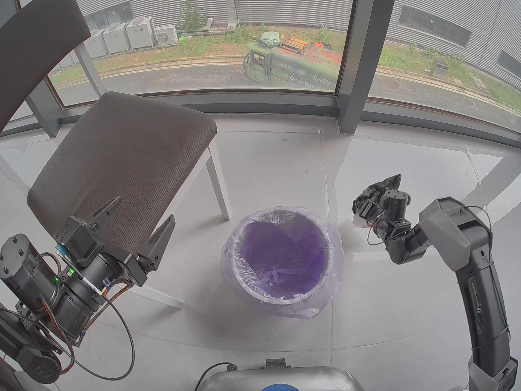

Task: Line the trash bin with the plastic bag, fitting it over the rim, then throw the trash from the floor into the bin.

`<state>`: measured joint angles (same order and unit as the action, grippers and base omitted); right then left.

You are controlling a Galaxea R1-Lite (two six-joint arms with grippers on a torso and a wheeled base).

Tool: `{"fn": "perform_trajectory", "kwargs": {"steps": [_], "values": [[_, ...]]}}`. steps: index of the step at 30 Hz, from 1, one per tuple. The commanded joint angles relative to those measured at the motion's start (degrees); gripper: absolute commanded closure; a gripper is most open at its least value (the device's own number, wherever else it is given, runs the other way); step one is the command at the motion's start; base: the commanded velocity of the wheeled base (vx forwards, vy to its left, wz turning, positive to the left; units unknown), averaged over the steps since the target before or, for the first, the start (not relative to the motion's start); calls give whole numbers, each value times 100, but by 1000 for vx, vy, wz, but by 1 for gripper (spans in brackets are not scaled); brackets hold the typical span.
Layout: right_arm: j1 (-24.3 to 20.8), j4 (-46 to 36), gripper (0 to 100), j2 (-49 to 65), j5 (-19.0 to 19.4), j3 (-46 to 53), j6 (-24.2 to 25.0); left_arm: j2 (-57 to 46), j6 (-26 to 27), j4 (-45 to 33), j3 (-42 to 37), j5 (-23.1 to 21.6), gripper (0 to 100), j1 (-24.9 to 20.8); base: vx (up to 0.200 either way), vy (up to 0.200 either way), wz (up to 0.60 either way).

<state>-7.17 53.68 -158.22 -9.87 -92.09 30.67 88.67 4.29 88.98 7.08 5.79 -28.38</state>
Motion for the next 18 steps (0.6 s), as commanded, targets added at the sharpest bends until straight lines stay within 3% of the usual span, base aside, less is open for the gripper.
{"fn": "perform_trajectory", "kwargs": {"steps": [1, 5, 9, 18], "values": [[-347, 398, 100, 3192, 486, 2037, 457, 53, -16, 102, 48, 1, 0, 17, 0, 0, 0], [-742, 741, 100, 4282, 653, 2942, 299, 106, -16, 102, 48, 1, 0, 8, 0, 0, 0], [-1480, 811, 100, 5135, 882, 3803, 158, 106, -7, 102, 30, 1, 0, -1, 0, 0, 0], [-3159, 996, 100, 5179, 829, 4621, 79, 62, -7, 102, 65, 1, 0, 17, 0, 0, 0]]}}
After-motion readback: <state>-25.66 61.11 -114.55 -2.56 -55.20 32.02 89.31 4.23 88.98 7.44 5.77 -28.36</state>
